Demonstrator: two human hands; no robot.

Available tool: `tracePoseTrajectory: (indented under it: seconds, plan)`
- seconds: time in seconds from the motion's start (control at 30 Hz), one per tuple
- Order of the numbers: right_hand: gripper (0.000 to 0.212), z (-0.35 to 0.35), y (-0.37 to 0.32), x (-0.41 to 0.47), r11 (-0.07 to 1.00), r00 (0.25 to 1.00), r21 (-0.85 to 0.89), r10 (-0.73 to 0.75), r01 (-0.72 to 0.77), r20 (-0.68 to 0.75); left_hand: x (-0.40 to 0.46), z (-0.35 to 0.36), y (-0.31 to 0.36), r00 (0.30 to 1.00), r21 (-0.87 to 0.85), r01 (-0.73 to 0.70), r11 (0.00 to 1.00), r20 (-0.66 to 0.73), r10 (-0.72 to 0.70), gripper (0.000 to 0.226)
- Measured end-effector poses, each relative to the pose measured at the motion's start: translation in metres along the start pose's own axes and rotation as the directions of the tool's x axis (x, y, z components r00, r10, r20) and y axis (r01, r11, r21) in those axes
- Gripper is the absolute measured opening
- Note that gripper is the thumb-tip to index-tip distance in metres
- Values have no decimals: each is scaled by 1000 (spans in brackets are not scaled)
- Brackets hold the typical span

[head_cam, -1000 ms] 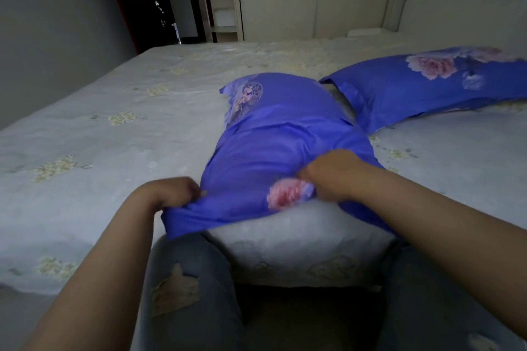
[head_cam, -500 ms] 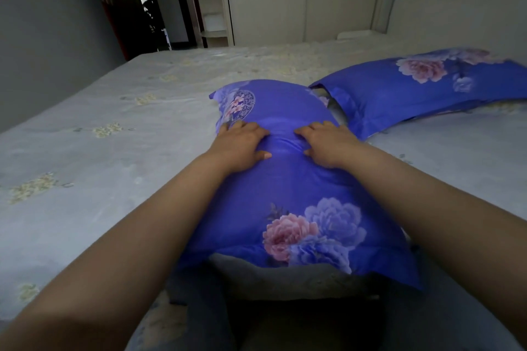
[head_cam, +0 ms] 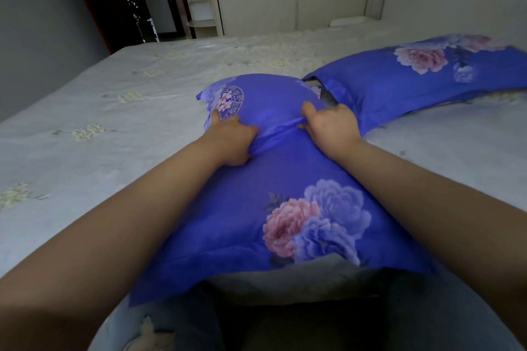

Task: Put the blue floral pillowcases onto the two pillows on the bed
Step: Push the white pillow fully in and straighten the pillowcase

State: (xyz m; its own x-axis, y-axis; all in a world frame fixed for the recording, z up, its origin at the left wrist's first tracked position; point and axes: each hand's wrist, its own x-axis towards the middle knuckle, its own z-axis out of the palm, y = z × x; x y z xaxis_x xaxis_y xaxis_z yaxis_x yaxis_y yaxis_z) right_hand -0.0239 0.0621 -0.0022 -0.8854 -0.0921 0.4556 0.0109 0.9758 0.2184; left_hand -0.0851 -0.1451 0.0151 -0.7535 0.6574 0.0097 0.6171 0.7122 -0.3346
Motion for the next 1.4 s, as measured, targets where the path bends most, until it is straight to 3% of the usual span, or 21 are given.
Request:
tracePoseTrajectory:
  seconds: [0.03, 0.1, 0.2, 0.3, 0.37, 0.43, 0.53, 0.63, 0.73, 0.83, 0.9, 1.03, 1.1, 1.2, 1.27, 1.3, 1.37, 1.4]
  plan:
    - [46, 5, 0, -4, 999, 1000, -32, -18, 17, -21, -2, 1, 0, 1000, 71, -8, 997, -2, 8, 27]
    - [40, 7, -2, -9, 992, 997, -110, -64, 58, -52, -2, 4, -7, 983, 214, -10, 977, -174, 48, 12]
    - [23, 7, -6, -16, 977, 984, -210, -64, 28, -166, -3, 6, -21, 945, 284, 166, 944, -319, -70, 12]
    - [35, 10, -8, -19, 981, 1000, -195, 8, -11, -12, 0, 24, -21, 957, 303, 191, 934, -269, -109, 19]
    - [36, 11, -3, -17, 982, 972, -176, 99, -62, 211, 1, 35, -18, 961, 276, 177, 945, -254, -105, 27]
    - [35, 10, 2, -11, 985, 939, -135, 147, -110, 311, 2, 42, -20, 937, 241, 211, 947, -327, -125, 24]
    - [32, 9, 5, -3, 981, 936, -91, 189, -170, 297, 5, 39, -33, 870, 137, 339, 931, -423, -255, 10]
    - [32, 5, 8, 3, 973, 913, -89, 229, -212, 336, 6, 41, -40, 893, 77, 386, 919, -279, -352, 21]
    - [31, 2, 11, 7, 970, 884, -91, 244, -227, 398, 10, 43, -42, 876, -110, 365, 925, -295, -381, 26]
    - [24, 6, 9, 10, 966, 909, 33, 229, -256, 348, 18, 43, -38, 897, -460, 170, 871, -294, -330, 35]
    - [23, 10, 9, 12, 957, 944, 117, 235, -267, 233, 23, 34, -32, 937, -536, 50, 843, -268, -226, 35]
    - [27, 14, 13, 12, 958, 958, 52, 277, -282, 75, 29, 21, -31, 985, -364, 109, 925, -88, -150, 26]
    - [23, 19, 15, 8, 965, 965, -1, 261, -261, 39, 31, 17, -32, 977, -210, 138, 968, -133, -168, 25]
    - [18, 26, 13, 0, 976, 982, -111, 181, -185, -43, 33, 19, -29, 921, -93, 177, 980, -336, -198, 26]
    - [21, 23, 10, -3, 975, 987, -171, 154, -144, 51, 30, 27, -25, 880, -112, 207, 972, -414, -235, 25]
    - [27, 18, 7, -3, 971, 968, -191, 175, -141, 178, 30, 32, -25, 855, -105, 219, 970, -458, -242, 25]
    - [33, 5, 5, 0, 957, 888, -238, 249, -164, 387, 25, 35, -25, 831, -82, 242, 967, -497, -250, 16]
    - [33, 0, 4, 2, 948, 836, -258, 290, -185, 466, 22, 35, -26, 854, -73, 264, 962, -446, -268, 9]
